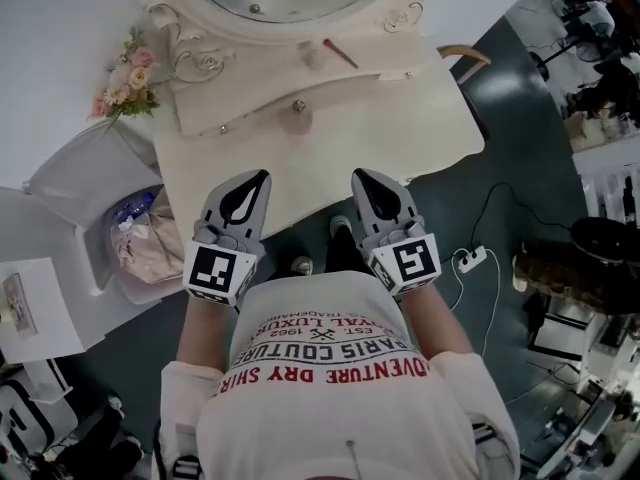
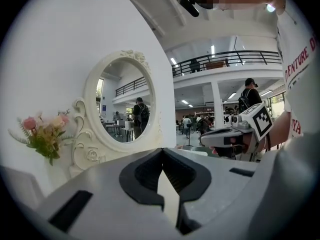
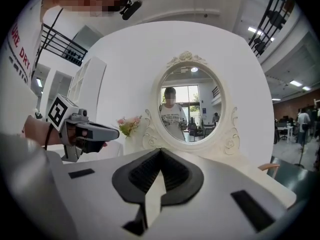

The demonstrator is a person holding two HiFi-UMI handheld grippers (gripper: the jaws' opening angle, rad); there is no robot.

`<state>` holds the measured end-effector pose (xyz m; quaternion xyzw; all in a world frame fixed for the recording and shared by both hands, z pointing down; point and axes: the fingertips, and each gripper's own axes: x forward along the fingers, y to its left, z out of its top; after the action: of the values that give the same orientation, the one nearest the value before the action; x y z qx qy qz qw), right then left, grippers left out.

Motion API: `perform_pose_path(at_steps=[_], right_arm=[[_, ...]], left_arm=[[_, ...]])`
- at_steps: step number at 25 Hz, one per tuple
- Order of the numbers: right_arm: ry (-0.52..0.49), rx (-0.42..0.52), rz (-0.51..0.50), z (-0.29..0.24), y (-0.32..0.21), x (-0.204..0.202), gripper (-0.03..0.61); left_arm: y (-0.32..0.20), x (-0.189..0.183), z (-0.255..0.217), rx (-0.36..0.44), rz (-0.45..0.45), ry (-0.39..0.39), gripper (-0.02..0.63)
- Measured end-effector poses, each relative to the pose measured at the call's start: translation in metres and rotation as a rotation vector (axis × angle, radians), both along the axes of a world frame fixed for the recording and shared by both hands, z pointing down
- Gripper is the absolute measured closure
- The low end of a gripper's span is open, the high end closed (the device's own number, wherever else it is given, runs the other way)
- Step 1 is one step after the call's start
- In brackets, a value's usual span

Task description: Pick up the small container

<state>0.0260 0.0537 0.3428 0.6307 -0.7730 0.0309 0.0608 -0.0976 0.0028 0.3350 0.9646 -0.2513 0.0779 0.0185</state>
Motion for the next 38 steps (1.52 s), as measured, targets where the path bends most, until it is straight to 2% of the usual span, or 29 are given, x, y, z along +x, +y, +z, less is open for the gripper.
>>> perform_pose_path(at_steps=[12, 19, 23, 29, 32, 38], right_arm=[[0.005, -0.061, -0.273, 0.024, -0.131, 0.057, 0.58], [-0.006, -0.117, -0.404, 0.057, -0.178, 0.084, 0.58], [-0.012, -0.151, -0.454, 0.078, -0.198, 0.093, 0.58], [-0.022, -0.151, -0.532, 0.099, -0.219, 0.098, 0.58], [-0.038, -0.153, -0.551, 0.108, -0.226, 0.099, 0.58], [-0.045, -0.142, -0.563, 0.123, -0.237, 0.099, 0.58]], left_arm=[[-0.096, 0.063, 0.034, -0.058, -0.202, 0.009, 0.607], [-0.127, 0.1, 0.084, -0.076, -0.283, -0.027, 0.601], [-0.14, 0.11, 0.121, -0.13, -0.322, -0.058, 0.526], [-0.157, 0.128, 0.175, -0.19, -0.35, -0.099, 0.436], [-0.168, 0.135, 0.192, -0.179, -0.365, -0.111, 0.411], [-0.18, 0.15, 0.213, -0.13, -0.344, -0.123, 0.407]])
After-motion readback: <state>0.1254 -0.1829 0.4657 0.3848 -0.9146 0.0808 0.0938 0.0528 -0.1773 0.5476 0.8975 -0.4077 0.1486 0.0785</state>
